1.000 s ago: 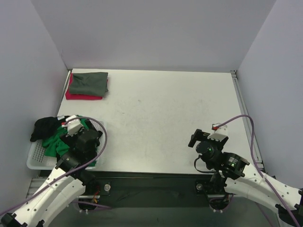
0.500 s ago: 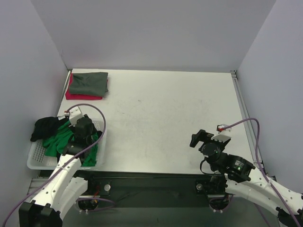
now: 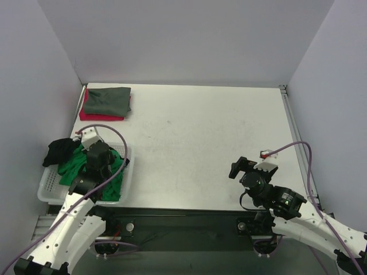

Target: Fold and stack the t-shirts

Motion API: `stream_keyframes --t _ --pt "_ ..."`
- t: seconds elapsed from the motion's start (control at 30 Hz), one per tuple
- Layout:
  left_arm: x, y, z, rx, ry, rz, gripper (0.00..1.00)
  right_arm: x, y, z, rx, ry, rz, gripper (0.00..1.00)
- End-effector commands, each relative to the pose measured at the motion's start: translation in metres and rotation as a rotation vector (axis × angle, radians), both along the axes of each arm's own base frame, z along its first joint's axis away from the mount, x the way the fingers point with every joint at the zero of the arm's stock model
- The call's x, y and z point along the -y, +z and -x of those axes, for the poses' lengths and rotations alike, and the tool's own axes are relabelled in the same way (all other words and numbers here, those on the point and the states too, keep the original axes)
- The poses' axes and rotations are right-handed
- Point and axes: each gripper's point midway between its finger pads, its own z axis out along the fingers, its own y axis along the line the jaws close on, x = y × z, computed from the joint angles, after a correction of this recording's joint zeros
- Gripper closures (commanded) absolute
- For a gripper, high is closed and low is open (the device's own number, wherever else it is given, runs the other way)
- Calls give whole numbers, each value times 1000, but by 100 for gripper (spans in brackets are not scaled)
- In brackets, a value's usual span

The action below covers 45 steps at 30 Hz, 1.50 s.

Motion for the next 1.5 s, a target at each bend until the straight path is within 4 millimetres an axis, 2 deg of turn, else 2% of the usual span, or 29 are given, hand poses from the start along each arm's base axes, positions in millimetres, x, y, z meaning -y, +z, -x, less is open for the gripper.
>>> stream_keyframes --t 0.0,0.03,0.1,0.13,0.27,0.33,0.43,0.5,0.57,0.6,0.7,0.73,0.83,0.93,1.03,1.17,1.27,1.33,1.37,1.4,1.47 --pt "9 84 -1 193 -15 35 100 4 5 -3 18 -24 10 5" --pt "9 112 1 238 -15 33 100 4 6 -3 20 -24 8 5" --pt "7 133 6 262 -4 14 100 4 6 -3 19 -26 9 5" --pt "6 153 9 279 -4 6 100 4 6 -3 18 -23 12 5" --pt "3 175 12 280 -3 -11 100 3 5 -4 13 -22 24 5" --pt "1 177 15 286 1 -8 100 3 5 -4 11 -23 26 5" --pt "-1 171 21 294 1 7 100 3 5 -4 9 -24 29 5" --pt "-1 162 25 278 -6 10 95 3 4 -4 6 -24 33 5" --pt "1 158 27 273 -14 20 85 1 5 -5 5 -20 32 5" --pt "3 154 27 263 -22 22 72 1 5 -5 4 -19 34 5" --pt "12 138 26 216 -56 32 61 -1 4 -5 -3 -15 34 5" --pt "13 124 27 181 -47 44 58 -1 3 -5 -7 -13 37 5" --pt "7 100 36 163 3 71 56 -4 2 -4 -13 -1 30 5" --pt "-1 91 46 199 41 101 54 -6 0 -4 -18 4 29 5" --pt "-1 87 48 220 42 118 54 -7 -1 -5 -20 7 34 5" --pt "9 60 38 146 22 98 54 -7 -1 -5 -21 9 41 5" --pt "19 52 32 115 -7 117 56 -7 -2 -5 -24 10 41 5" --pt "21 51 31 132 -19 129 62 -7 -3 -5 -25 10 43 5" --pt "21 49 32 135 -21 130 67 -7 -3 -5 -26 9 44 5" --pt "21 49 32 144 -22 133 78 -8 -3 -5 -25 11 43 5" --pt "20 52 33 158 -26 136 86 -8 -4 -5 -28 9 46 5"
